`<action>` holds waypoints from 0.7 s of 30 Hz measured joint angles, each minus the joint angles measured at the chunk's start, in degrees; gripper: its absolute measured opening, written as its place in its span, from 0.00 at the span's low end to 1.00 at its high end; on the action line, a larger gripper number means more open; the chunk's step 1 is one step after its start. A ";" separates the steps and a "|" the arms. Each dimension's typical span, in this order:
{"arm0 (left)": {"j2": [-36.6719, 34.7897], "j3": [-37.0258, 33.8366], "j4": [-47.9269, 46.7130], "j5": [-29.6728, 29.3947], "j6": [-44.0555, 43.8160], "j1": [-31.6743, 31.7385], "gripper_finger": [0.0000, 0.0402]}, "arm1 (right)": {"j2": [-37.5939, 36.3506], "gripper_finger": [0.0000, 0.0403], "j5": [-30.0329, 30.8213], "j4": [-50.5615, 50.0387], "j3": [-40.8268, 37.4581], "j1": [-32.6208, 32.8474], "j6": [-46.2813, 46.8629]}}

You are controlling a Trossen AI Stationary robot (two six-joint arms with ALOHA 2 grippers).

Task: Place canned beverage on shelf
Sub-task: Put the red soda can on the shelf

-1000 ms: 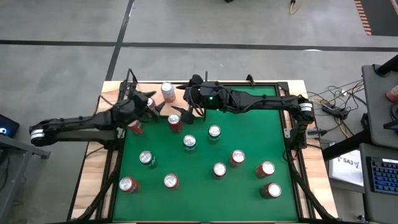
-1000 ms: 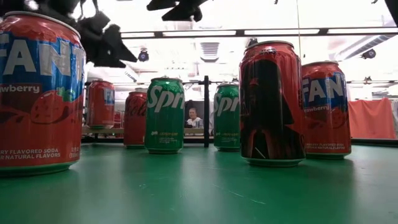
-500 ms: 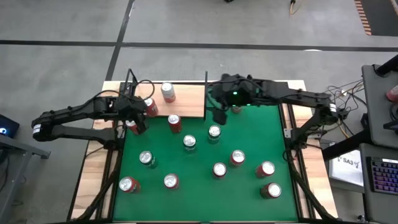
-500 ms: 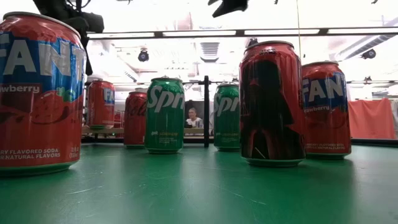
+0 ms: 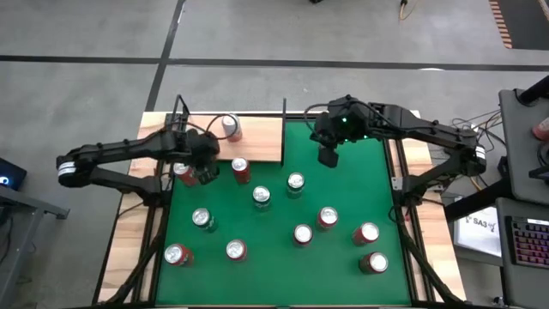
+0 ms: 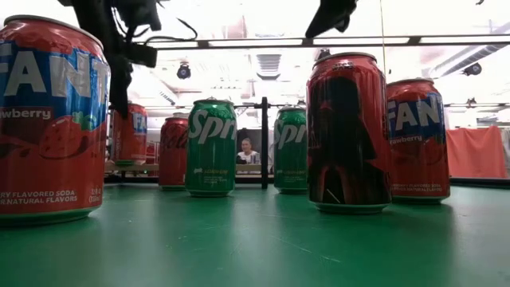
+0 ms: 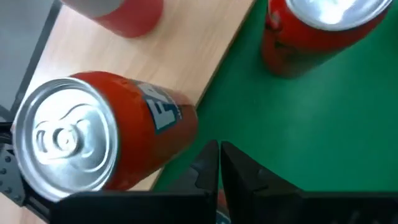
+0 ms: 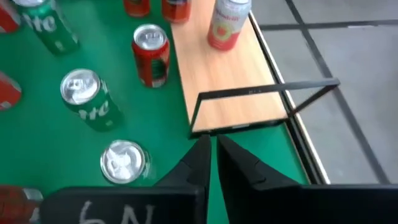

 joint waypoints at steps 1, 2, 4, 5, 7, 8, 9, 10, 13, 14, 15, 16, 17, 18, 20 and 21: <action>0.47 0.00 0.00 -0.02 0.55 0.52 0.00 | -0.34 0.04 -1.32 1.19 -1.15 -0.86 -0.22; 0.90 0.00 0.00 -0.02 1.06 1.11 0.00 | -0.66 0.04 -2.57 2.07 -2.10 -1.66 -0.32; 1.50 0.00 0.01 -0.02 2.10 2.38 0.00 | -0.96 0.03 -4.50 3.04 -3.54 -3.52 -0.32; 1.73 0.00 0.02 -0.04 2.62 3.11 0.00 | -1.04 0.03 -4.85 3.33 -4.01 -4.32 -0.26; 2.11 0.00 0.03 -0.03 3.64 4.61 0.00 | -1.08 0.02 -5.23 4.15 -4.82 -5.68 0.10; 2.25 0.00 0.06 -0.04 4.21 5.47 0.00 | -1.10 0.02 -5.60 4.71 -5.23 -6.28 0.09; 2.32 0.00 0.09 -0.03 4.73 6.31 0.00 | -1.10 0.02 -5.91 5.17 -5.55 -6.68 0.07; 2.34 0.00 0.17 -0.09 5.36 7.19 0.00 | -1.10 0.02 -6.08 5.44 -5.90 -7.02 0.05; 2.41 0.00 0.50 -1.05 6.58 9.86 0.00 | -1.10 0.02 -6.13 6.20 -6.72 -7.52 -0.25; 2.35 0.00 0.44 -1.75 6.60 10.79 0.00 | -1.10 0.02 -6.15 6.18 -6.81 -7.56 -0.34; 2.27 0.00 0.25 -2.55 6.60 11.71 0.00 | -1.10 0.02 -6.15 6.19 -6.82 -7.59 -0.33; 2.09 0.00 -0.12 -2.86 6.59 12.67 0.00 | -1.10 0.02 -6.15 6.28 -6.82 -7.59 -0.32; 1.88 0.00 -0.84 -2.91 6.56 13.44 0.00 | -1.10 0.02 -6.15 6.34 -6.82 -7.59 -0.26; 1.63 0.00 -1.68 -3.01 6.40 14.03 0.00 | -1.10 0.02 -6.15 6.34 -6.82 -7.59 -0.04; 1.06 0.01 -2.36 -2.85 6.02 14.47 0.00 | -1.10 0.02 -6.15 6.34 -6.82 -7.59 0.31; 0.64 0.00 -2.40 -2.51 5.95 14.47 0.00 | -1.10 0.02 -6.17 6.34 -6.82 -7.59 0.63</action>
